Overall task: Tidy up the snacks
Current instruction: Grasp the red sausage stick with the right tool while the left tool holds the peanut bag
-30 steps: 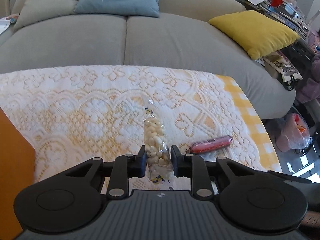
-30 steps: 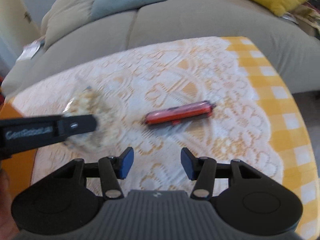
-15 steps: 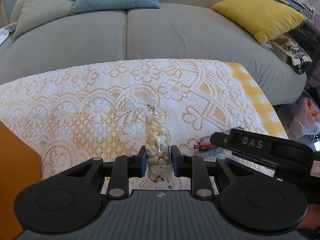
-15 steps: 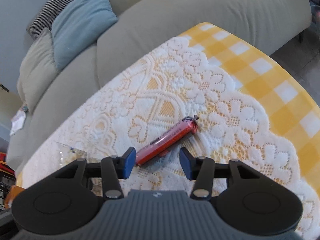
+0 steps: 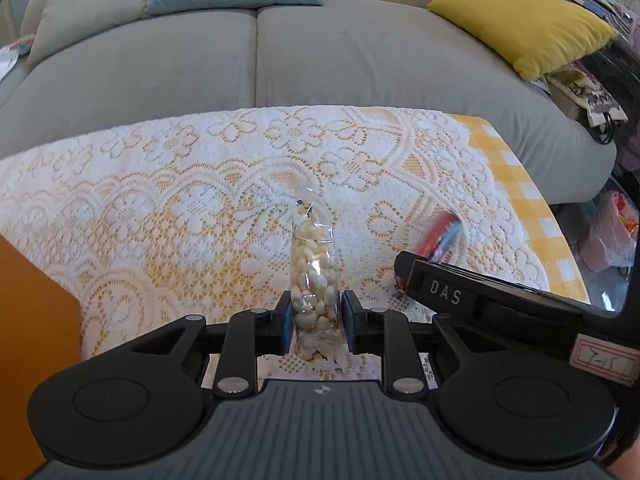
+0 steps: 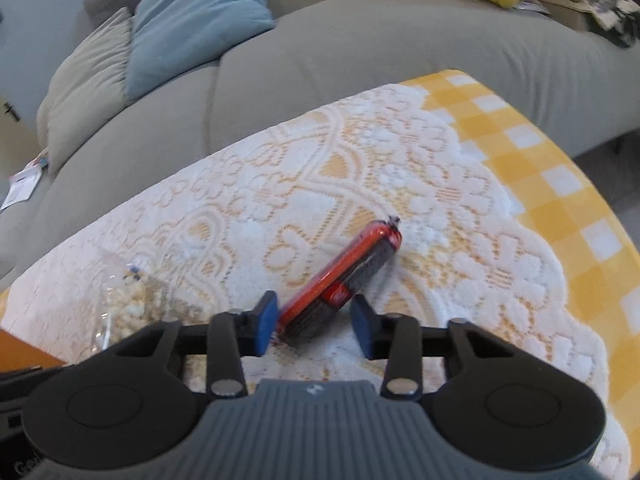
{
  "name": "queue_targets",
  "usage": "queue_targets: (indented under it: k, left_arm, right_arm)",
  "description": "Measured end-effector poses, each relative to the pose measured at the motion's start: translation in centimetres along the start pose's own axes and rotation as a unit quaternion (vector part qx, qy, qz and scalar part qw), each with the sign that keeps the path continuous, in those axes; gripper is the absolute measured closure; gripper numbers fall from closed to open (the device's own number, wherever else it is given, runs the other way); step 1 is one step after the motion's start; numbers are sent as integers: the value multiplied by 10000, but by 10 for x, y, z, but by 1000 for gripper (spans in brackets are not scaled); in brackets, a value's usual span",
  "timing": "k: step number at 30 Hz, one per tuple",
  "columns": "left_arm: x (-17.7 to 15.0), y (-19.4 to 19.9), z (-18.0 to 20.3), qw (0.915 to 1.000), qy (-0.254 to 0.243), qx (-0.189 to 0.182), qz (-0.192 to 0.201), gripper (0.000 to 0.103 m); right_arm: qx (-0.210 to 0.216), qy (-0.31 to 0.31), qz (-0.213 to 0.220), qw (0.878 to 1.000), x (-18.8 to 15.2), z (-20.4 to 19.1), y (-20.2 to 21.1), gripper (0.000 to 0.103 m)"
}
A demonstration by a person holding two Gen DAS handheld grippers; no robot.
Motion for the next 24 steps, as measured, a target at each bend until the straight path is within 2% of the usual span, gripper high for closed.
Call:
queue_targets:
  k: [2, 4, 14, 24]
  left_arm:
    - [0, 1, -2, 10000, 52, -47, -33, 75]
    - [0, 2, -2, 10000, 37, -32, -41, 75]
    - [0, 11, -6, 9998, 179, -101, -69, 77]
    - [-5, 50, -22, 9993, 350, -126, 27, 77]
  right_arm:
    - [144, -4, -45, 9999, 0, -1, -6, 73]
    - [130, 54, -11, 9999, 2, -3, -8, 76]
    - [-59, 395, -38, 9992, 0, -13, 1, 79]
    - [127, 991, 41, 9950, -6, -38, 27, 81]
Point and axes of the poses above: each gripper's, at about its wrist camera, not at the fingertips, and y roughly against the way its jaws point, z to its right, x to its top, the point moved 7 cm from there along -y, roughly the way its jaws point, and after that the axes turned 4 degrees about x, right-handed, at the moved point
